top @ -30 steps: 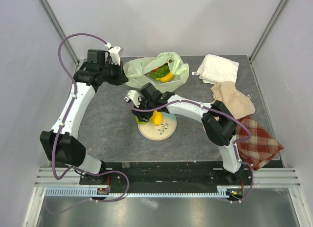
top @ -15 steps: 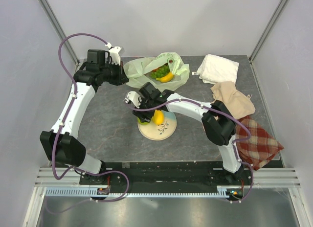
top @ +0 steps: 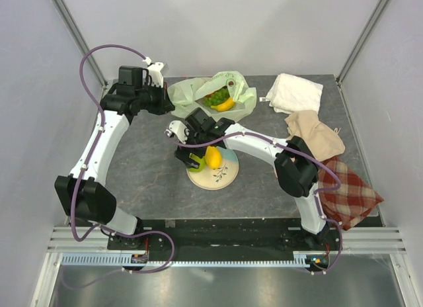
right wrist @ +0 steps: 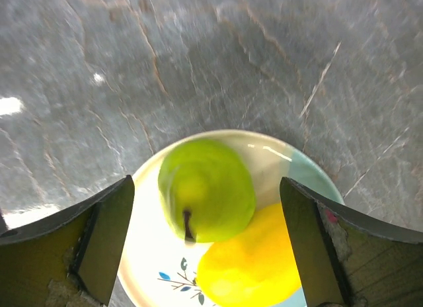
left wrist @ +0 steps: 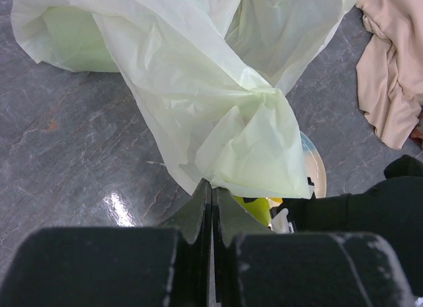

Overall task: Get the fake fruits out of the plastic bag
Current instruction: Place the fake fruit on the plate, then take out the fake fruit from the plastic bag.

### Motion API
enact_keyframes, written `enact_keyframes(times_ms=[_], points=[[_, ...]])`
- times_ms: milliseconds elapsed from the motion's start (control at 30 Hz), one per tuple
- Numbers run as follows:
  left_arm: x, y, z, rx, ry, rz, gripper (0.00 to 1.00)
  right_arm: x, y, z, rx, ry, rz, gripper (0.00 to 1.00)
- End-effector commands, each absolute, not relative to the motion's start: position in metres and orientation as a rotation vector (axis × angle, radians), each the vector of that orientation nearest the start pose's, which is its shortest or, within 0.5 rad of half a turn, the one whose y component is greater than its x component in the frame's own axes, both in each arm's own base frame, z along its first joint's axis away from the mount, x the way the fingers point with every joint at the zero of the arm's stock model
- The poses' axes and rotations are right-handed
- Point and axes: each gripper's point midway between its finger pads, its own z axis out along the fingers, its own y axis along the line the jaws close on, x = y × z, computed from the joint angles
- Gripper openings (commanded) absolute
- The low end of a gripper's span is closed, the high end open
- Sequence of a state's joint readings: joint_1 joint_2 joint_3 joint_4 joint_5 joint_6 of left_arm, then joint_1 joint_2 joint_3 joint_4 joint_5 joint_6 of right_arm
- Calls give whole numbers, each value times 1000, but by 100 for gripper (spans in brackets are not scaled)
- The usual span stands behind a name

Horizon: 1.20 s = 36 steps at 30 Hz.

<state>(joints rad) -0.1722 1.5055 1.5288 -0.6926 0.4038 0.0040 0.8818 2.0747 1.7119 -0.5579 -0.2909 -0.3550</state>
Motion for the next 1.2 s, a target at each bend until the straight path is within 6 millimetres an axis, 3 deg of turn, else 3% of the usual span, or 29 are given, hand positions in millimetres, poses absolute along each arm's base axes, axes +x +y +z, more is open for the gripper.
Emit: enact_keyframes(times_ms=[0,100,200,367,500,600,633,700,733,900,1033,1100,1167], points=[[400,-146,288,427,2110,-594,3,295,441,174,-1488,1840,707,98],[401,-148,290,426,2106,-602,3,294,439,201,-1441,1822,731,98],[401,-149,286,422,2117,-610,2,308,427,234,-1315,1820,784,98],[391,-146,281,417,2134,-610,2,385,378,283,-1038,1802,771,98],[379,-147,276,434,2148,-628,1,432,348,284,-959,1793,685,95],[370,-148,270,454,2170,-650,2,457,338,262,-969,1803,607,83],[368,-149,268,455,2175,-656,2,466,337,244,-1006,1811,565,73],[363,-150,268,462,2183,-677,2,474,336,224,-1042,1819,546,65],[363,-150,269,502,2169,-668,2,482,335,204,-1070,1829,532,61],[368,-145,254,555,2209,-614,2,521,321,133,-1038,1886,439,61],[372,-137,237,597,2258,-551,2,558,275,107,-923,1971,290,63],[373,-130,232,601,2277,-499,2,568,242,105,-853,2016,220,63],[372,-125,229,608,2286,-460,2,564,214,93,-821,2076,173,64]])
